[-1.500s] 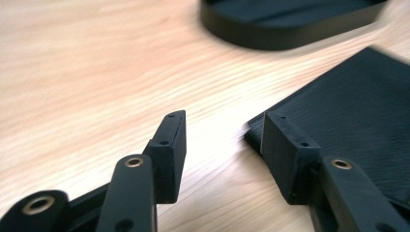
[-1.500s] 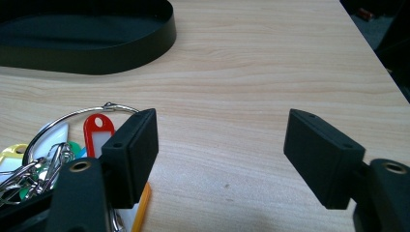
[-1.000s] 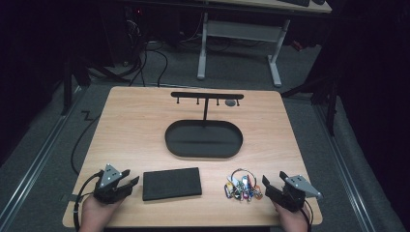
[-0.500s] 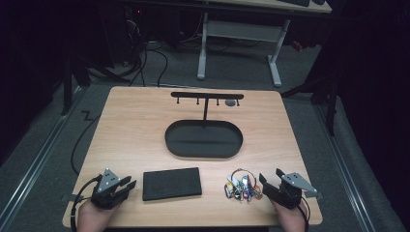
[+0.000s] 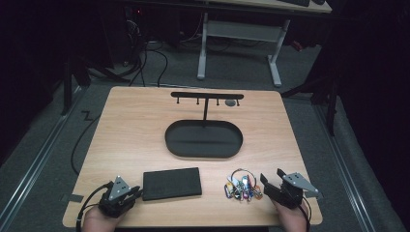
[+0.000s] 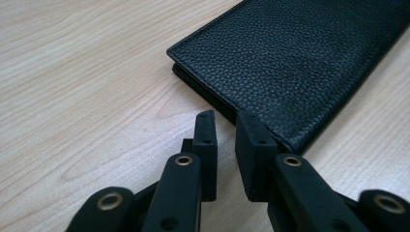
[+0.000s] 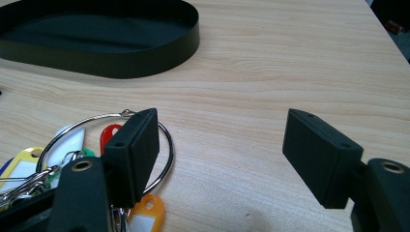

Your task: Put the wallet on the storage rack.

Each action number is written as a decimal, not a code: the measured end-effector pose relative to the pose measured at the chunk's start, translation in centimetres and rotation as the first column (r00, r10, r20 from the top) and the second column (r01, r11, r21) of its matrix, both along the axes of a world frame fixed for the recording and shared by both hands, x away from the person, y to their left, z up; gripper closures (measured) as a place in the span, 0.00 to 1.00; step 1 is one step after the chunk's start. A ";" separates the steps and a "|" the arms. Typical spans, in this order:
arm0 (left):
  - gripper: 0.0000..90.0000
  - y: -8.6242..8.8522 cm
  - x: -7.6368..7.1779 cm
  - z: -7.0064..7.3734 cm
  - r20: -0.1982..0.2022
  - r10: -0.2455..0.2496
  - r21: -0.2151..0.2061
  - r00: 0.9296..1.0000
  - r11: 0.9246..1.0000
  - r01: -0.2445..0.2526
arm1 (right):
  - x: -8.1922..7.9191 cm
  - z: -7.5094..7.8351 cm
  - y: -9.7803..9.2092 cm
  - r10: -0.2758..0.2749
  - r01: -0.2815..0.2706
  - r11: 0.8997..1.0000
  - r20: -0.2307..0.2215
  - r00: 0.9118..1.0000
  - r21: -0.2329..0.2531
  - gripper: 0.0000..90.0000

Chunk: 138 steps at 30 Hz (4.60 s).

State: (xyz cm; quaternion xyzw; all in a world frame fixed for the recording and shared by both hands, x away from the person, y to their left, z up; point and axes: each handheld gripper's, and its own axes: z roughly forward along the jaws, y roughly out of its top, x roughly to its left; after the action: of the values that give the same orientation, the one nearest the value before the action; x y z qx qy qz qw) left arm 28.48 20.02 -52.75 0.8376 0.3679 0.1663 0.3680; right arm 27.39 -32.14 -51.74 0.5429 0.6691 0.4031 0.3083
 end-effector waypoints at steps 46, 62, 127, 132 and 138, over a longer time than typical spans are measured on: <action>0.53 -6.4 0.3 2.2 0.104 -0.247 -0.056 0.963 0.966 0.253 | -2.0 -0.4 -1.6 -0.038 0.038 0.999 0.000 0.999 0.012 0.32; 0.48 -12.7 1.3 2.6 0.086 -0.305 -0.027 0.948 0.951 0.308 | -1.9 -0.6 -2.0 -0.054 0.054 0.998 0.007 0.999 0.033 0.33; 0.89 -12.6 -1.5 0.8 0.283 -0.312 0.204 0.907 0.944 0.261 | -1.2 -0.2 -1.0 -0.003 0.003 0.998 0.003 1.000 0.060 0.34; 0.91 -11.5 -1.2 1.7 0.296 -0.283 0.124 0.912 0.958 0.257 | -1.1 -0.3 -1.0 -0.004 0.004 0.998 -0.001 1.000 0.066 0.34; 0.91 -10.3 -0.9 2.7 0.308 -0.249 0.065 0.918 0.968 0.241 | -1.1 -0.3 -0.9 0.004 -0.003 0.998 -0.006 1.000 0.068 0.35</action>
State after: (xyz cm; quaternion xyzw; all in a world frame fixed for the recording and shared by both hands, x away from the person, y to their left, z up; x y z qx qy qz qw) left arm 27.53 9.73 -50.04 0.8446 0.1950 0.2548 0.4286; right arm 26.29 -33.07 -52.02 0.5531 0.6570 0.4244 0.2868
